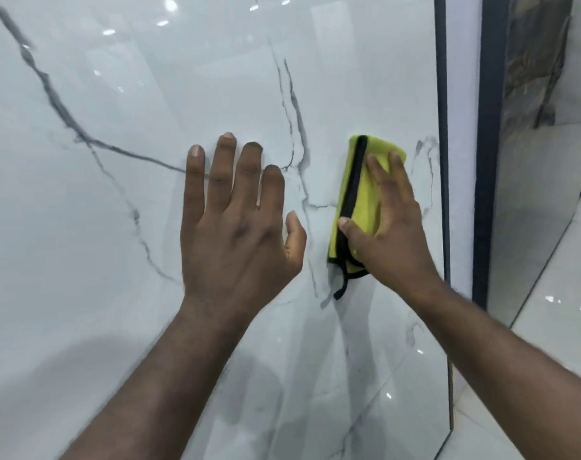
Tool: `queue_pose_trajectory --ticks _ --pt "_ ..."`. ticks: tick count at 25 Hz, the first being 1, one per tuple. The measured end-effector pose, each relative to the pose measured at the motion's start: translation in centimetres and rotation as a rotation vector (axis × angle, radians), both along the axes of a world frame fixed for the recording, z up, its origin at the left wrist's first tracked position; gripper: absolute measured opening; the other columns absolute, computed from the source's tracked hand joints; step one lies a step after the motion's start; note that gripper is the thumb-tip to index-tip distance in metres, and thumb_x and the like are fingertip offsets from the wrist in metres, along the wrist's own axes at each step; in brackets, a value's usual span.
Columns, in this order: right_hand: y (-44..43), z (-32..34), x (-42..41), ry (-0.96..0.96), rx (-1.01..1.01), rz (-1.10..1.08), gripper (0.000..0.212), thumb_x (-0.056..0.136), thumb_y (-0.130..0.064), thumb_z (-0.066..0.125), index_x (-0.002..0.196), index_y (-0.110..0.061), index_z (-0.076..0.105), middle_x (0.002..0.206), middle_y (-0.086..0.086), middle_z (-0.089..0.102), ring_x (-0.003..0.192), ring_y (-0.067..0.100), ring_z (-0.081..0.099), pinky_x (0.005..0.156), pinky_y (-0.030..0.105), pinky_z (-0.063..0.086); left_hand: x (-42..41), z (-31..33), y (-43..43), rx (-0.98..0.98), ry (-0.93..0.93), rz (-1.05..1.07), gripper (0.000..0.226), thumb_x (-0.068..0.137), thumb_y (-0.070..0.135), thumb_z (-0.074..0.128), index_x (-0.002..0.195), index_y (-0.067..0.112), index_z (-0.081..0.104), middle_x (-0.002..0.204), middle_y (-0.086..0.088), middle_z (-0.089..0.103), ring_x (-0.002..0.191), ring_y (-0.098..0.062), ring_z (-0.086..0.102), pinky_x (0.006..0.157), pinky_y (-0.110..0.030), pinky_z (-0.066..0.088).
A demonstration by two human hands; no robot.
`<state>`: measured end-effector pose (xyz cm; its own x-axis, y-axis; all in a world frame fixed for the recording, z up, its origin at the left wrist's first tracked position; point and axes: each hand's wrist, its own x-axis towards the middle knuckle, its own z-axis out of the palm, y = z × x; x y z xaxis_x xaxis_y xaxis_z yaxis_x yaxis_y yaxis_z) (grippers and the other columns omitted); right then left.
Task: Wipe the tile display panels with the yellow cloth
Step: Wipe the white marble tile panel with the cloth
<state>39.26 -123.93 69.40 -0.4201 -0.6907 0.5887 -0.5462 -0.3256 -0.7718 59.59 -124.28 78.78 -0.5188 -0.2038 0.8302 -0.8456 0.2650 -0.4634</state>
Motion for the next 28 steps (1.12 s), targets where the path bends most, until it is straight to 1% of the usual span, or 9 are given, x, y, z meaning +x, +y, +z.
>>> queue_pose_trajectory --ticks 2,7,11,15,18,20,22,25,28 --pt "-0.6 0.1 -2.5 -0.056 0.047 -0.038 0.094 0.093 -0.035 0.078 0.166 -0.049 0.019 0.175 -0.024 -0.004 0.157 0.013 0.018 0.126 0.037 0.026 -1.8 0.2 -0.5 -0.007 0.01 0.033 0.05 0.099 0.036 0.053 0.136 0.004 0.065 0.155 -0.017 0.055 0.156 -0.041 0.038 0.134 -0.057 0.016" --pt "-2.0 4.2 -6.4 0.251 -0.114 0.057 0.094 0.092 -0.035 0.076 0.164 -0.055 0.018 0.17 -0.035 -0.008 0.156 0.01 0.017 0.106 0.026 0.029 -6.1 0.8 -2.9 -0.05 0.0 0.022 0.056 0.1 0.036 0.052 0.145 0.002 0.06 0.168 -0.017 0.043 0.162 -0.038 0.029 0.134 -0.059 0.013" --pt "-3.5 4.2 -9.2 0.049 -0.02 -0.054 0.093 0.094 -0.029 0.072 0.166 -0.049 0.017 0.175 -0.024 -0.007 0.156 0.022 0.02 0.116 0.038 0.033 -7.3 -0.1 -4.2 -0.041 -0.063 0.059 0.064 0.106 0.035 0.047 0.162 0.003 0.044 0.177 -0.015 0.027 0.165 -0.034 0.023 0.134 -0.058 0.016" --pt "-3.5 5.7 -8.9 0.491 -0.21 -0.019 0.095 0.091 -0.031 0.074 0.166 -0.049 0.018 0.175 -0.023 -0.006 0.154 0.025 0.024 0.099 0.035 0.039 -7.3 -0.7 -4.8 -0.07 -0.136 0.096 0.066 0.11 0.036 0.043 0.168 0.007 0.036 0.179 -0.012 0.021 0.167 -0.03 0.019 0.134 -0.059 0.018" --pt "-6.0 6.3 -12.7 0.276 -0.149 -0.125 0.093 0.091 -0.033 0.071 0.165 -0.051 0.018 0.175 -0.025 -0.003 0.152 0.027 0.026 0.105 0.042 0.04 -7.4 -0.7 -4.8 -0.088 -0.143 0.106 0.066 0.109 0.036 0.045 0.168 0.006 0.036 0.178 -0.013 0.024 0.166 -0.032 0.021 0.133 -0.06 0.021" --pt "-6.2 4.5 -13.0 0.1 -0.06 -0.13 0.093 0.091 -0.028 0.07 0.167 -0.045 0.019 0.176 -0.019 -0.002 0.154 0.03 0.024 0.112 0.034 0.029 -7.4 -0.7 -4.8 -0.1 -0.135 0.103 0.065 0.108 0.035 0.048 0.165 0.005 0.041 0.177 -0.013 0.028 0.165 -0.032 0.025 0.132 -0.061 0.023" --pt "-5.4 3.4 -11.7 0.272 -0.103 -0.071 0.094 0.091 -0.027 0.072 0.168 -0.042 0.02 0.177 -0.016 -0.004 0.154 0.031 0.024 0.108 0.026 0.023 -7.9 -0.8 -4.8 -0.122 -0.098 0.098 0.062 0.104 0.034 0.052 0.158 0.005 0.052 0.174 -0.013 0.036 0.162 -0.033 0.034 0.131 -0.062 0.023" --pt "-5.2 6.9 -12.1 0.559 -0.258 -0.014 0.092 0.091 -0.037 0.073 0.166 -0.047 0.021 0.176 -0.021 -0.003 0.151 0.03 0.027 0.107 0.033 0.034 -10.1 -0.5 -4.7 -0.109 0.02 0.077 0.051 0.099 0.033 0.057 0.14 0.003 0.067 0.162 -0.016 0.053 0.153 -0.037 0.046 0.134 -0.059 0.014" --pt "-8.1 6.7 -15.1 0.177 -0.16 -0.119 0.091 0.089 -0.041 0.072 0.165 -0.047 0.022 0.176 -0.02 0.001 0.156 0.023 0.022 0.112 0.009 0.017 -11.7 -0.3 -5.2 -0.081 0.051 0.074 0.049 0.098 0.033 0.058 0.137 0.003 0.068 0.158 -0.019 0.056 0.153 -0.039 0.045 0.135 -0.057 0.008"
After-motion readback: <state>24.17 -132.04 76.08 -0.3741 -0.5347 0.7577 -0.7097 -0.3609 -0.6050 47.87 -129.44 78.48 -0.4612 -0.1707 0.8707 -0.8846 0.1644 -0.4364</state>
